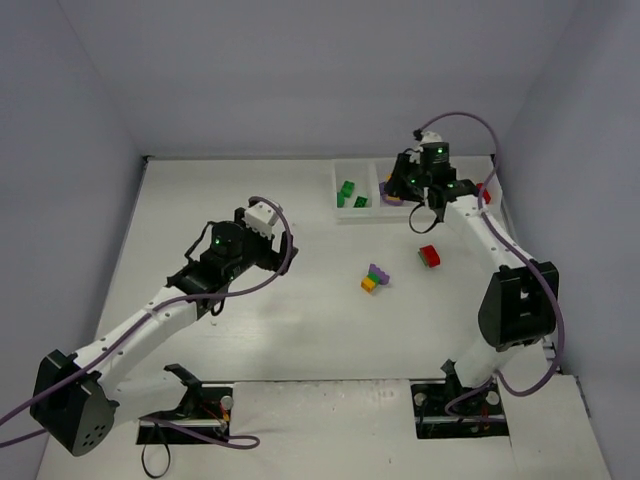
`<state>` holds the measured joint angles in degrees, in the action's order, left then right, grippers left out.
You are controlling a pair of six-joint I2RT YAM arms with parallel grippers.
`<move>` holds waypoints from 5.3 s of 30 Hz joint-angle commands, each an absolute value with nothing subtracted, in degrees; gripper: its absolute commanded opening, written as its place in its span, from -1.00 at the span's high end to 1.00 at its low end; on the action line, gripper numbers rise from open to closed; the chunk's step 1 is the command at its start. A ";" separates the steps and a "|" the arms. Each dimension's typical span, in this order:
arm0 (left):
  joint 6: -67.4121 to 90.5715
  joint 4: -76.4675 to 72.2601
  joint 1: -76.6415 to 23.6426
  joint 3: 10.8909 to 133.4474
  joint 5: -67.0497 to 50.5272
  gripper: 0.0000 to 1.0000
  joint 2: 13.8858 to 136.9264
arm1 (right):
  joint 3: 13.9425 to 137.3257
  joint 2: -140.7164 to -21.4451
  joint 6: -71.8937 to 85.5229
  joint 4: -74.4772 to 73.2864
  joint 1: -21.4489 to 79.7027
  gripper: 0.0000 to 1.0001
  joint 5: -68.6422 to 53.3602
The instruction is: Sort the legos into containers by color
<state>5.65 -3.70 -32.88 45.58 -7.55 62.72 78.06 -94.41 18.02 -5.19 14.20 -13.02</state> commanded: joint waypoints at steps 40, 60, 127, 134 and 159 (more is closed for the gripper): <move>18.54 11.16 -56.07 86.83 -5.45 -0.28 110.30 | 72.00 -83.16 21.97 -6.50 -1.93 -0.45 -9.66; 14.85 10.38 -56.51 88.51 -1.32 -0.10 118.39 | 58.54 -70.93 21.88 -7.47 -1.67 -0.45 -18.90; -1.41 -29.36 -44.56 34.63 -4.82 1.00 65.13 | 78.84 -94.05 14.86 -10.11 28.48 0.91 -45.53; 2.28 -29.18 -42.98 33.23 -6.50 1.00 67.06 | 80.24 -93.08 14.68 -10.72 24.53 1.00 -45.00; 2.99 -29.80 -41.66 34.28 -8.35 1.00 63.81 | 106.86 -118.55 13.45 -10.02 7.73 0.94 -2.20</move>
